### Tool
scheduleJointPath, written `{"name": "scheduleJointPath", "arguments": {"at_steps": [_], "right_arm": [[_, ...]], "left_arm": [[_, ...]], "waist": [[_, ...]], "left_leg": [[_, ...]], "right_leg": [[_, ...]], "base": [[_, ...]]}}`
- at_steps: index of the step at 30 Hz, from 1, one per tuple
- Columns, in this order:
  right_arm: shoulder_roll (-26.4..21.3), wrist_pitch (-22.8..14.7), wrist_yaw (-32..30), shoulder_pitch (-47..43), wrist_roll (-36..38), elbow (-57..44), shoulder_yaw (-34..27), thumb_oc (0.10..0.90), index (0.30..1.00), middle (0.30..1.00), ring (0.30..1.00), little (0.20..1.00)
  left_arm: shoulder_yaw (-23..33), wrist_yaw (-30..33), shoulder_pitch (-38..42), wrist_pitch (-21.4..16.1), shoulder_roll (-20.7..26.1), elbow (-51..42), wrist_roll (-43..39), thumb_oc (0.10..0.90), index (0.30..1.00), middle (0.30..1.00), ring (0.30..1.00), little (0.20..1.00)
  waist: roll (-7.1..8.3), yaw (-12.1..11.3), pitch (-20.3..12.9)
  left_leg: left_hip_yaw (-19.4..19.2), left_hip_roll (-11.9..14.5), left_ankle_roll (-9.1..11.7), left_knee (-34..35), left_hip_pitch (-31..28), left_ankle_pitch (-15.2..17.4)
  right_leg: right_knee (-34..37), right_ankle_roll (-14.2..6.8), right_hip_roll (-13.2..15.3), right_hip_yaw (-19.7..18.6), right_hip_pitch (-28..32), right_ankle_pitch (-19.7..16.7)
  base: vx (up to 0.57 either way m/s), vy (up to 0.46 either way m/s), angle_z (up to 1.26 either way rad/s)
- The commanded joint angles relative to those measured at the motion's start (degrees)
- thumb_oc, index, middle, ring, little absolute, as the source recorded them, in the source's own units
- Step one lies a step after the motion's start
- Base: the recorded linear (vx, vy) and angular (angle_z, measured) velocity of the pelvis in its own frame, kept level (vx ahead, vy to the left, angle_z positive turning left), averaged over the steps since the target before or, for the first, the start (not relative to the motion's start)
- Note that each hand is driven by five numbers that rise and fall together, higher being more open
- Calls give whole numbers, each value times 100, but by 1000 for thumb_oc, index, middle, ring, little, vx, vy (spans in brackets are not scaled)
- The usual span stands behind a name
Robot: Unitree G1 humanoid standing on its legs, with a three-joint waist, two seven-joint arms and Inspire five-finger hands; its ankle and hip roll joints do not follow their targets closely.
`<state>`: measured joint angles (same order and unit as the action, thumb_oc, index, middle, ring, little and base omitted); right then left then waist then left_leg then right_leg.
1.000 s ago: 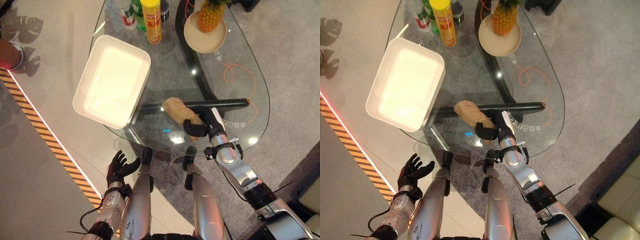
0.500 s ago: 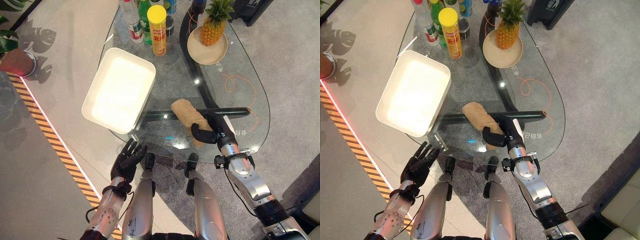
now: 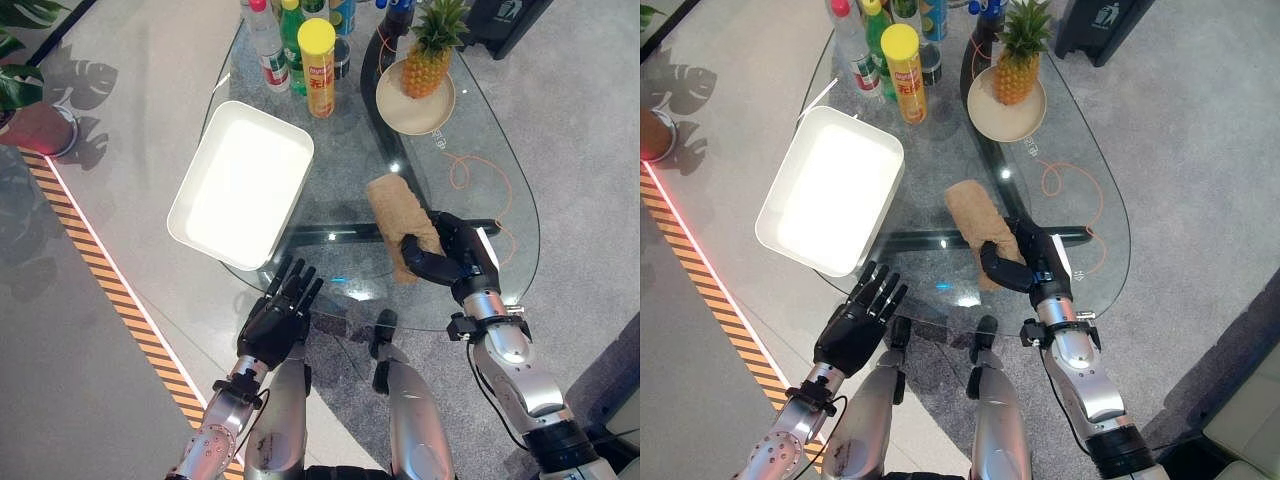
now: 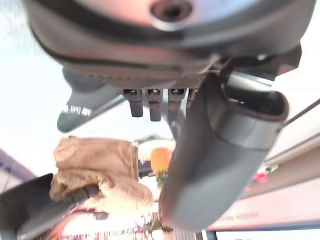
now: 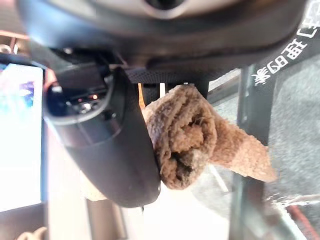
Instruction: Wipe the table with a cloth and put it in the basket.
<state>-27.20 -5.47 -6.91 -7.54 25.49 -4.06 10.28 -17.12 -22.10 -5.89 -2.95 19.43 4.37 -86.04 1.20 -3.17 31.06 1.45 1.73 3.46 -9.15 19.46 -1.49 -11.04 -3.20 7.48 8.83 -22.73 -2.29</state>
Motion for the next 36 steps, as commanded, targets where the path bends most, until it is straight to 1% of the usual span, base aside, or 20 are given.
{"name": "scheduleJointPath", "arguments": {"at_steps": [1, 8, 12, 15, 19, 20, 25, 30, 36], "right_arm": [[-156, -1015, 492, -470, 307, -1577, -102, 100, 300, 300, 300, 200], [-156, -787, 877, -627, 387, -1764, 218, 100, 300, 300, 300, 200], [-159, -728, 1126, -648, 414, -1905, 561, 100, 300, 300, 300, 200], [-130, -649, 1179, -771, 283, -1958, 792, 100, 300, 300, 300, 200], [-109, -498, 1162, -887, 91, -1952, 1001, 100, 300, 300, 300, 200], [-123, -397, 1078, -926, -61, -1903, 1122, 100, 300, 300, 300, 200], [-205, -309, 973, -876, -186, -1827, 1248, 100, 300, 300, 300, 200], [-218, -152, 768, -895, -554, -1674, 1485, 100, 300, 300, 300, 200], [-266, 11, 458, -884, -965, -1399, 1558, 100, 300, 300, 300, 200]], "left_arm": [[84, -380, -63, 66, 66, -847, -268, 800, 900, 900, 900, 900], [6, -350, 161, 99, 91, -973, -343, 800, 900, 900, 900, 900], [-126, -250, 266, 107, 158, -1125, -217, 800, 900, 900, 900, 900], [-214, -195, 361, 65, 190, -1139, -296, 800, 900, 900, 900, 900], [-254, -204, 438, 48, 180, -1221, -394, 800, 900, 900, 900, 900], [-271, -219, 479, 18, 188, -1301, -445, 800, 900, 900, 900, 900], [-313, -206, 489, -16, 242, -1442, -309, 800, 900, 900, 900, 900], [-436, -302, 602, -117, 278, -1552, -346, 800, 900, 900, 900, 900], [-457, -420, 657, -195, 292, -1623, -299, 800, 900, 900, 900, 900]], "waist": [[105, 117, -127], [129, 162, -127], [139, 173, -127], [152, 182, -127], [155, 180, -127], [148, 176, -127], [137, 169, -127], [136, 170, -127], [93, 170, -127]], "left_leg": [[-439, -275, -418, -458, 172, 153], [-484, -268, -419, -521, 279, 144], [-481, -267, -432, -599, 427, 140], [-472, -275, -433, -695, 526, 150], [-471, -280, -425, -756, 592, 154], [-481, -278, -421, -777, 646, 148], [-480, -290, -426, -755, 682, 133], [-479, -331, -436, -758, 717, 127], [-493, -350, -433, -724, 713, 111]], "right_leg": [[3, 217, -438, 171, 444, 187], [-9, 221, -448, 95, 341, 160], [-92, 228, -455, 43, 186, 160], [-158, 240, -463, 25, 94, 163], [-187, 250, -461, 23, 44, 172], [-198, 252, -451, 24, -1, 173], [-190, 241, -445, 6, -46, 160], [-187, 223, -416, 7, -97, 129], [-155, 217, -388, 10, -99, 110]], "base": [[20, 9, -6], [17, 15, -5], [3, 3, -4], [0, 0, 0], [0, 0, 0], [0, 0, 0], [0, 6, 0], [0, 0, 0], [-6, 18, 0]]}}
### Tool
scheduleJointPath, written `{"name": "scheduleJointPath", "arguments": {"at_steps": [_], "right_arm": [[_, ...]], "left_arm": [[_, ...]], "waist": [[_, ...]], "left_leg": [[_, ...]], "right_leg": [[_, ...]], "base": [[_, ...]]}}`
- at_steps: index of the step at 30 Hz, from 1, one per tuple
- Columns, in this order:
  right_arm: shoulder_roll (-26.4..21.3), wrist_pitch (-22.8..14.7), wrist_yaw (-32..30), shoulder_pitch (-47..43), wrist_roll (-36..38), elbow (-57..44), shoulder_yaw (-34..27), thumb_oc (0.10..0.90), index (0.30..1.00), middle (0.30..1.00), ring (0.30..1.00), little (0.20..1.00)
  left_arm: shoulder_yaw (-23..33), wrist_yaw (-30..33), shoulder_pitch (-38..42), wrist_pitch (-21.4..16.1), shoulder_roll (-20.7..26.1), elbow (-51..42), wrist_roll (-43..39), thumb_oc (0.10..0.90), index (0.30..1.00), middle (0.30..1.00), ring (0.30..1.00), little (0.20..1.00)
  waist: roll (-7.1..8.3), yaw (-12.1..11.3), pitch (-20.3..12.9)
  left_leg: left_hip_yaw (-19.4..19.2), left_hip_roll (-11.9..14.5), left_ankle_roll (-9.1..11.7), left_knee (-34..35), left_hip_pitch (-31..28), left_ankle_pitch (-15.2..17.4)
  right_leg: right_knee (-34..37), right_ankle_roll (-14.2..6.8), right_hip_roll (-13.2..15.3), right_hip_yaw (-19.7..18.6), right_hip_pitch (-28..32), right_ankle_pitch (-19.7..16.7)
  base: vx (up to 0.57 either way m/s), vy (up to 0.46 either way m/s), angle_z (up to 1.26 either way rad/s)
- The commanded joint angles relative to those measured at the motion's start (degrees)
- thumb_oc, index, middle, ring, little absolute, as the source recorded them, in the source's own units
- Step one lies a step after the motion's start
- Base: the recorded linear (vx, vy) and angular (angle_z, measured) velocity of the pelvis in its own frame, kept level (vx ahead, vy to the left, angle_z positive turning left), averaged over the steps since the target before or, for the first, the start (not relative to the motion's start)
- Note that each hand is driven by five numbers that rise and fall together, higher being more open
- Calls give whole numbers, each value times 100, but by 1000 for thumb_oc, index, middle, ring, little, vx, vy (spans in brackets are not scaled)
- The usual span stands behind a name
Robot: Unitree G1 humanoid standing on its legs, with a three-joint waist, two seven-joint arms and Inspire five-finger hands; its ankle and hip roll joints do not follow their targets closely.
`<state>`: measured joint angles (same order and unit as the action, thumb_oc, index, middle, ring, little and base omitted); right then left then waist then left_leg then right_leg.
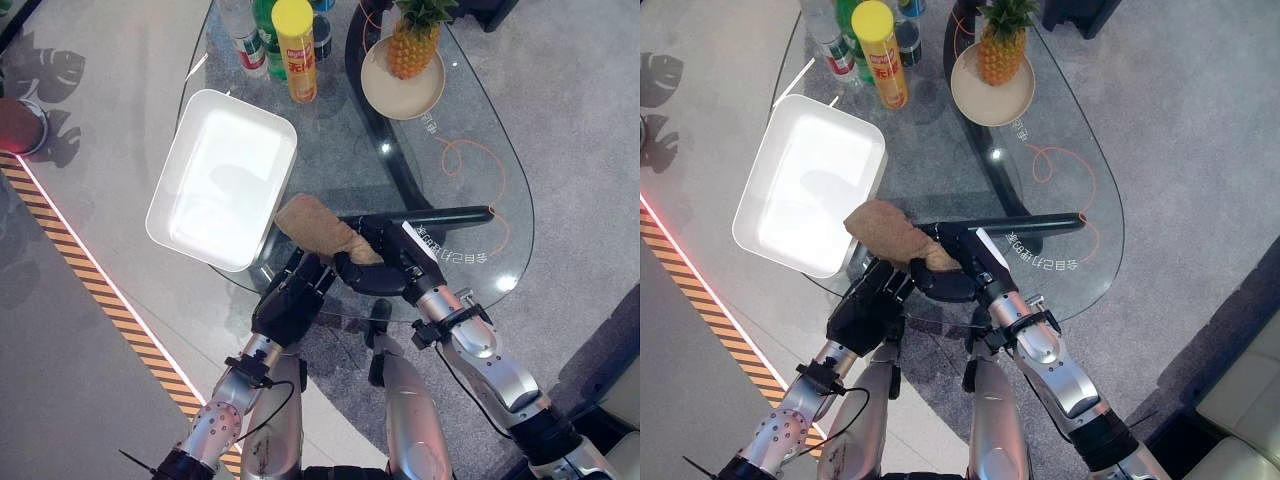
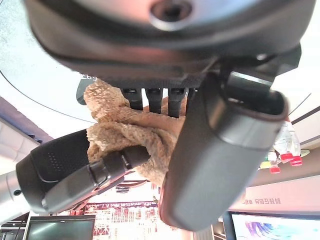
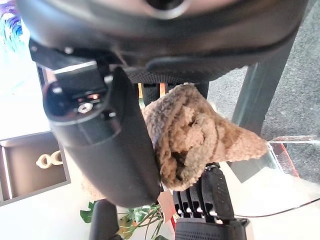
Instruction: Wipe the table with a cloth and put it in the basket.
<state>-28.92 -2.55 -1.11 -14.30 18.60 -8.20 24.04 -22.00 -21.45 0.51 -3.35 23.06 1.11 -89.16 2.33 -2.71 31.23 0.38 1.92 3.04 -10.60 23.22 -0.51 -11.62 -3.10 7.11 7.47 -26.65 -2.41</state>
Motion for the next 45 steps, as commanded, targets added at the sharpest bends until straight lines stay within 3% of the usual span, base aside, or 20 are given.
{"name": "scheduleJointPath", "arguments": {"at_steps": [1, 15, 21, 29, 45], "right_arm": [[-94, -262, -145, -199, -315, -949, 178, 100, 300, 300, 300, 200], [-109, -76, -277, 22, -432, -628, 93, 100, 300, 300, 300, 200], [-104, 4, -32, 46, -556, -662, 189, 100, 300, 300, 300, 200], [-187, 379, 617, -70, -957, -687, 425, 100, 300, 300, 300, 200], [-529, 733, 1379, -381, -1485, -824, 648, 100, 300, 300, 300, 200]], "left_arm": [[37, -518, 16, -159, -72, -1294, 3, 800, 900, 900, 900, 900], [126, -708, -20, -69, -153, -1339, -402, 800, 900, 900, 900, 900], [133, -977, -18, -309, -203, -1375, -613, 800, 900, 900, 900, 900], [292, -1314, 125, -674, -271, -1399, -708, 800, 900, 900, 900, 900], [362, -978, 307, -698, -239, -1453, -599, 800, 900, 900, 900, 900]], "waist": [[-23, 125, -143], [-26, 105, -143], [-18, 98, -143], [0, 72, -143], [73, 38, -143]], "left_leg": [[-389, -371, -392, -568, 330, 10], [-391, -381, -388, -393, 218, -38], [-372, -381, -390, -358, 189, -54], [-315, -403, -369, -330, 207, -101], [-235, -438, -368, -298, 262, -158]], "right_leg": [[-94, 206, -351, 147, 297, 121], [-29, 181, -336, 202, 358, 105], [1, 186, -332, 199, 389, 100], [-9, 205, -356, 195, 372, 108], [-24, 209, -415, 157, 314, 95]], "base": [[0, 0, 0], [0, 0, 0], [0, 0, 0], [-4, -1, 0], [0, 0, 0]]}}
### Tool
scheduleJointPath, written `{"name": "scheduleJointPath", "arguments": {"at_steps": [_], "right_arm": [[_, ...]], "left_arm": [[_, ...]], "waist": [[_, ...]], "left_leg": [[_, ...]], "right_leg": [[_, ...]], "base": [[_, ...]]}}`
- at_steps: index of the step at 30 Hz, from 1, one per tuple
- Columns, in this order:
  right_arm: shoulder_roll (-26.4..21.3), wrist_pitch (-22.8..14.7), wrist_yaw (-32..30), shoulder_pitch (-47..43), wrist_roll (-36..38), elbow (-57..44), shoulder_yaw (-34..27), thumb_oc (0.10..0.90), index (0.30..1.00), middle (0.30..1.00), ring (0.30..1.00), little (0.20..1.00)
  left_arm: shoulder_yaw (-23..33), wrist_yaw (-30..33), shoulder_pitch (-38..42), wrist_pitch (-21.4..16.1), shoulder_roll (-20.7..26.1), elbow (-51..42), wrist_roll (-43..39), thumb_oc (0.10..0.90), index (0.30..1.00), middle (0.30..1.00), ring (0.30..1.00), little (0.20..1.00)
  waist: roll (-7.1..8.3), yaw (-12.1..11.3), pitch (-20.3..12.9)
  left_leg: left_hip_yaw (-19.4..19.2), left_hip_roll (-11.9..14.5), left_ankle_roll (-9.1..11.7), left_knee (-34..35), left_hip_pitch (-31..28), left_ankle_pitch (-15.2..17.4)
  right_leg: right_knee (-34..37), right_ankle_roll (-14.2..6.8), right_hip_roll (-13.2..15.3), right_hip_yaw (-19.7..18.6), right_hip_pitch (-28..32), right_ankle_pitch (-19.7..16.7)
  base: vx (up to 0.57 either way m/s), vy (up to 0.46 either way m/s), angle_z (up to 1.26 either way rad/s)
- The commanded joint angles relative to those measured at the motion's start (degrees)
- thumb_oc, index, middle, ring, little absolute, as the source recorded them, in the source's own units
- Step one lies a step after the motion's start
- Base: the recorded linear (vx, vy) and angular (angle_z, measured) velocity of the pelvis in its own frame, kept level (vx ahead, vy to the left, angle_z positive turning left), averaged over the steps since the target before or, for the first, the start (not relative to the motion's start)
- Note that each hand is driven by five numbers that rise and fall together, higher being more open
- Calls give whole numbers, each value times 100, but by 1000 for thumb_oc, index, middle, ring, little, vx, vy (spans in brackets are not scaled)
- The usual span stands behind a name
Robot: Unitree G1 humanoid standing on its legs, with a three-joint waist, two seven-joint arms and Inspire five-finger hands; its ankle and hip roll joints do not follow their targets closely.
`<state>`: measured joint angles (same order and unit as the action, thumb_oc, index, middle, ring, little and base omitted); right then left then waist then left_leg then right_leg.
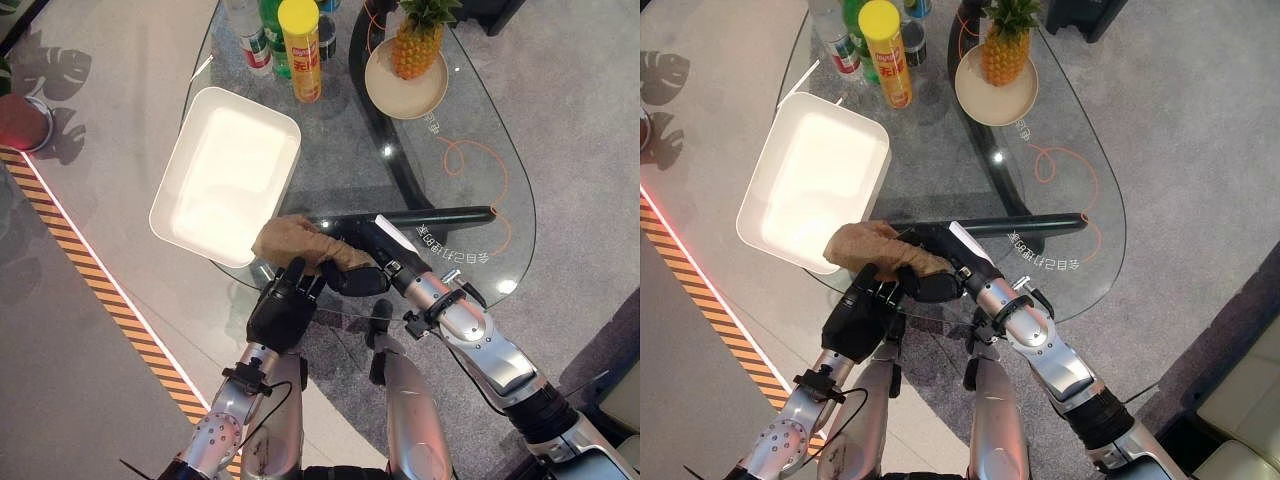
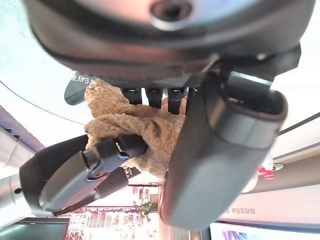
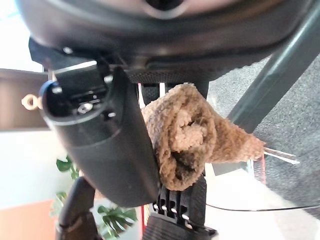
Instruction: Wipe the table with a cloth and put it in the basket.
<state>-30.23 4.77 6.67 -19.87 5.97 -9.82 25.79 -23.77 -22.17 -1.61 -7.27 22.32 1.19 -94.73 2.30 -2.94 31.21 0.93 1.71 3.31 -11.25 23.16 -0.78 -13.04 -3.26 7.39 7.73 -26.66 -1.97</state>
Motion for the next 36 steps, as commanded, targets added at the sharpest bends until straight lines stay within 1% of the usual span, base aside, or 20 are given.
{"name": "scheduleJointPath", "arguments": {"at_steps": [1, 7, 9, 11, 14, 15, 16, 17, 18, 19, 26, 32, 35, 36], "right_arm": [[-408, -15, 607, 179, -234, -655, 483, 100, 300, 300, 300, 200], [-427, -22, 641, 159, -353, -653, 491, 100, 300, 300, 300, 200], [-426, 2, 611, 144, -397, -650, 478, 100, 300, 300, 300, 200], [-403, 13, 585, 173, -516, -649, 451, 100, 300, 300, 300, 200], [-396, 26, 587, 168, -550, -652, 445, 100, 300, 300, 300, 200], [-426, 36, 603, 196, -597, -702, 410, 100, 300, 300, 300, 200], [-437, 45, 599, 193, -582, -714, 406, 100, 300, 300, 300, 200], [-437, 43, 600, 195, -573, -714, 389, 100, 300, 300, 300, 200], [-437, 41, 599, 197, -573, -712, 387, 100, 300, 300, 300, 200], [-435, 35, 591, 200, -573, -709, 381, 100, 300, 300, 300, 200], [-405, 25, 561, 214, -589, -713, 359, 100, 300, 300, 300, 200], [-398, -25, 490, 239, -576, -713, 340, 100, 300, 300, 300, 200], [-361, -65, 387, 225, -530, -729, 310, 100, 300, 300, 300, 200], [-342, -156, 209, 222, -447, -732, 276, 100, 300, 300, 300, 200]], "left_arm": [[537, -897, 518, -316, -162, -1454, -42, 800, 900, 900, 900, 900], [554, -666, 518, -463, -177, -1447, -166, 800, 900, 900, 900, 900], [608, -483, 511, -550, -203, -1445, -393, 800, 900, 900, 900, 900], [703, -164, 464, -647, -290, -1416, -667, 800, 900, 900, 900, 900], [732, -76, 456, -664, -323, -1410, -730, 800, 900, 900, 900, 900], [785, 90, 393, -672, -361, -1445, -734, 663, 782, 782, 782, 763], [795, 120, 385, -663, -366, -1454, -726, 531, 669, 669, 669, 631], [804, 175, 367, -647, -378, -1470, -743, 218, 401, 401, 401, 318], [805, 186, 366, -653, -378, -1472, -756, 136, 331, 331, 331, 236], [807, 196, 363, -651, -379, -1479, -791, 100, 300, 300, 300, 200], [800, 174, 325, -650, -436, -1544, -1026, 100, 300, 300, 300, 200], [777, 109, 314, -646, -421, -1554, -1035, 100, 300, 300, 300, 200], [762, 114, 314, -646, -428, -1556, -1014, 100, 300, 300, 300, 200], [757, 123, 320, -638, -433, -1563, -998, 100, 300, 300, 300, 200]], "waist": [[79, 60, -142], [94, 53, -142], [103, 47, -142], [132, 32, -142], [143, 30, -142], [158, 20, -142], [159, 17, -142], [157, 11, -142], [157, 10, -142], [156, 8, -142], [168, 5, -142], [173, 8, -142], [174, 9, -142], [177, 12, -142]], "left_leg": [[-288, -416, -393, -238, 272, -132], [-278, -416, -385, -248, 305, -137], [-272, -419, -385, -257, 319, -138], [-261, -426, -382, -256, 335, -134], [-258, -427, -381, -259, 346, -134], [-257, -428, -375, -263, 373, -139], [-255, -425, -375, -260, 374, -140], [-251, -428, -377, -254, 377, -140], [-251, -427, -377, -253, 377, -141], [-249, -427, -378, -252, 378, -143], [-264, -422, -383, -285, 423, -133], [-274, -418, -391, -289, 441, -120], [-279, -423, -399, -286, 450, -115], [-283, -421, -402, -294, 462, -107]], "right_leg": [[116, 225, -444, 134, 310, 51], [108, 223, -447, 156, 283, 47], [103, 220, -447, 167, 274, 48], [107, 219, -450, 186, 265, 53], [104, 218, -452, 191, 255, 56], [122, 221, -452, 206, 250, 53], [127, 221, -451, 212, 252, 52], [134, 223, -452, 222, 252, 52], [134, 223, -451, 225, 252, 51], [135, 222, -448, 232, 252, 49], [114, 215, -435, 256, 211, 46], [115, 208, -426, 260, 191, 41], [121, 203, -426, 257, 183, 35], [115, 194, -419, 258, 171, 32]], "base": [[0, 0, 0], [2, -4, 1], [10, -17, 7], [17, -33, 13], [3, -7, 3], [0, 0, 0], [0, 0, 0], [0, 0, 0], [0, 0, 0], [0, 0, 0], [0, 0, 0], [0, 0, 0], [0, 0, 0], [0, 0, 0]]}}
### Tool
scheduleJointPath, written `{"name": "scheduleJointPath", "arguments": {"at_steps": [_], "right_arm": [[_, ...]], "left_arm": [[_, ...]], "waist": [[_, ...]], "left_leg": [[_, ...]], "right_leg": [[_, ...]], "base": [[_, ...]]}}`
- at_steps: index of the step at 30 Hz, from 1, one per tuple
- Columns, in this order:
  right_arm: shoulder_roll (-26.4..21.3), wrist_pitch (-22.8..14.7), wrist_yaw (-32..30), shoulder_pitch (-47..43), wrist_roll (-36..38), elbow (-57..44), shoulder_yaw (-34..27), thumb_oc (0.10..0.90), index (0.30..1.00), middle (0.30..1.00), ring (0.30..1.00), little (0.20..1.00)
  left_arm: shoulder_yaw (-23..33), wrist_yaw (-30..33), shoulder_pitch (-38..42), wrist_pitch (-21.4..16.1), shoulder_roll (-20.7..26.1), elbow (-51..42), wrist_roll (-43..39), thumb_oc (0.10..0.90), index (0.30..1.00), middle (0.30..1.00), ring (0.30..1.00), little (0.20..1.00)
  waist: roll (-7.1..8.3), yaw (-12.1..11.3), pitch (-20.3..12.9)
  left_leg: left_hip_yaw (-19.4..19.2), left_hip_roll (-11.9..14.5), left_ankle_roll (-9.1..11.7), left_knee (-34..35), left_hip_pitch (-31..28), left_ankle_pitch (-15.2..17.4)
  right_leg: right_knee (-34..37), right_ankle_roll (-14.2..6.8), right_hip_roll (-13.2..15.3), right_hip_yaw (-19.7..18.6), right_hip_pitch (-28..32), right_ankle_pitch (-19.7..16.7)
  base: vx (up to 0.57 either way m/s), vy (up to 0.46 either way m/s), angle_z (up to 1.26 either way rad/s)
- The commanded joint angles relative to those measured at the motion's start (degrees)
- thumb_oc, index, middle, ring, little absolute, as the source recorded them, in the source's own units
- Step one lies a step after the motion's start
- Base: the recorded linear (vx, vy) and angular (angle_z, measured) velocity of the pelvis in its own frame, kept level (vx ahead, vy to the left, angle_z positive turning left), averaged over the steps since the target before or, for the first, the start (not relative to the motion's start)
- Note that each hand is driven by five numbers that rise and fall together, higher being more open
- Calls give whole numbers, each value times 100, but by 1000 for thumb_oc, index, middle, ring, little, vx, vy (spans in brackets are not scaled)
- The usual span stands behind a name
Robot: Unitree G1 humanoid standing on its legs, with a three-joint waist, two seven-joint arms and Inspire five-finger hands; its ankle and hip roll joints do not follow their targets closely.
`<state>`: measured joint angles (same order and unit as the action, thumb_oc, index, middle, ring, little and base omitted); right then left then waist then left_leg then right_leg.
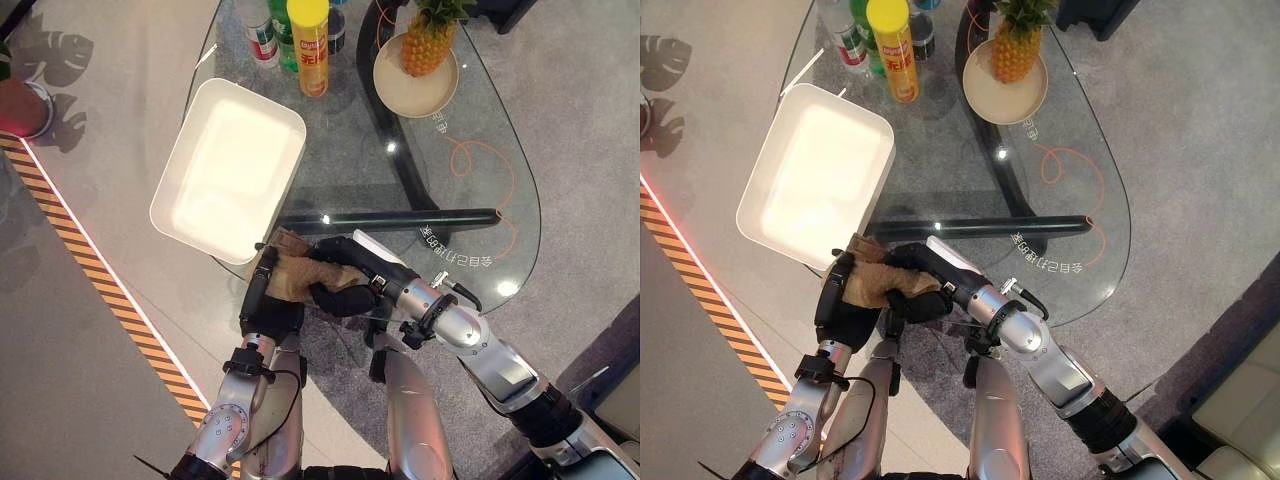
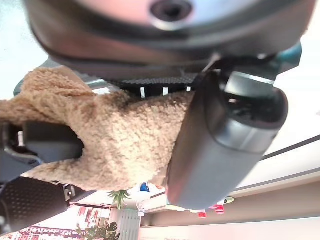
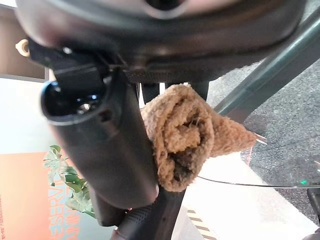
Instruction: Wipe the table with a cloth and put it in the basket.
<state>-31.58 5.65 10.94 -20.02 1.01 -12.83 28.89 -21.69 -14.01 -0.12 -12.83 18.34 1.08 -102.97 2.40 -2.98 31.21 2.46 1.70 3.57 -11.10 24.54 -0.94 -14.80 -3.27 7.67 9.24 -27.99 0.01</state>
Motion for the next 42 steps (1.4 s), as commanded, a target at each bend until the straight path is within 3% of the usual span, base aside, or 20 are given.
{"name": "scheduleJointPath", "arguments": {"at_steps": [1, 3, 11, 12, 13, 40, 42], "right_arm": [[-203, -267, -277, 240, 73, -431, -40, 100, 300, 300, 300, 200], [-59, -498, -669, 239, 236, -423, -151, 100, 300, 300, 300, 200], [330, -804, -971, 355, 492, -532, -295, 100, 300, 300, 300, 200], [367, -831, -1025, 387, 512, -563, -311, 394, 552, 552, 552, 494], [407, -866, -1086, 422, 524, -579, -326, 800, 900, 900, 900, 900], [503, -1293, -1957, 609, 646, -817, -868, 800, 900, 900, 900, 900], [608, -1693, -2169, 623, 1220, -858, -1062, 800, 900, 900, 900, 900]], "left_arm": [[549, -691, 171, -78, -37, -1551, -170, 100, 300, 300, 300, 200], [521, -661, 180, -73, -76, -1558, -98, 100, 300, 300, 300, 200], [439, -591, 143, -99, -224, -1613, 50, 100, 300, 300, 300, 200], [434, -571, 139, -103, -241, -1625, 73, 100, 300, 300, 300, 200], [414, -566, 129, -125, -249, -1643, 96, 100, 300, 300, 300, 200], [549, -424, 66, -128, -310, -1714, 313, 100, 300, 300, 300, 200], [559, -371, 87, -139, -350, -1707, 370, 100, 300, 300, 300, 200]], "waist": [[167, 16, -142], [158, 30, -142], [108, 65, -142], [102, 69, -142], [92, 75, -142], [130, 130, -142], [145, 156, -142]], "left_leg": [[-437, -419, -429, -310, 326, -89], [-438, -435, -448, -306, 320, -74], [-475, -468, -482, -306, 309, -43], [-483, -470, -486, -306, 307, -40], [-494, -472, -488, -308, 304, -32], [-589, -427, -520, -225, 208, 6], [-616, -402, -520, -227, 189, 18]], "right_leg": [[289, 194, -445, 106, 302, -166], [282, 187, -447, 84, 283, -176], [269, 180, -444, 20, 251, -180], [268, 177, -440, 19, 251, -179], [266, 176, -434, 6, 247, -177], [302, 150, -470, -38, 282, -194], [313, 157, -479, -50, 299, -195]], "base": [[0, 0, 0], [5, 15, 0], [1, 30, 0], [5, 59, -1], [2, 41, 0], [0, 2, 0], [0, 0, 0]]}}
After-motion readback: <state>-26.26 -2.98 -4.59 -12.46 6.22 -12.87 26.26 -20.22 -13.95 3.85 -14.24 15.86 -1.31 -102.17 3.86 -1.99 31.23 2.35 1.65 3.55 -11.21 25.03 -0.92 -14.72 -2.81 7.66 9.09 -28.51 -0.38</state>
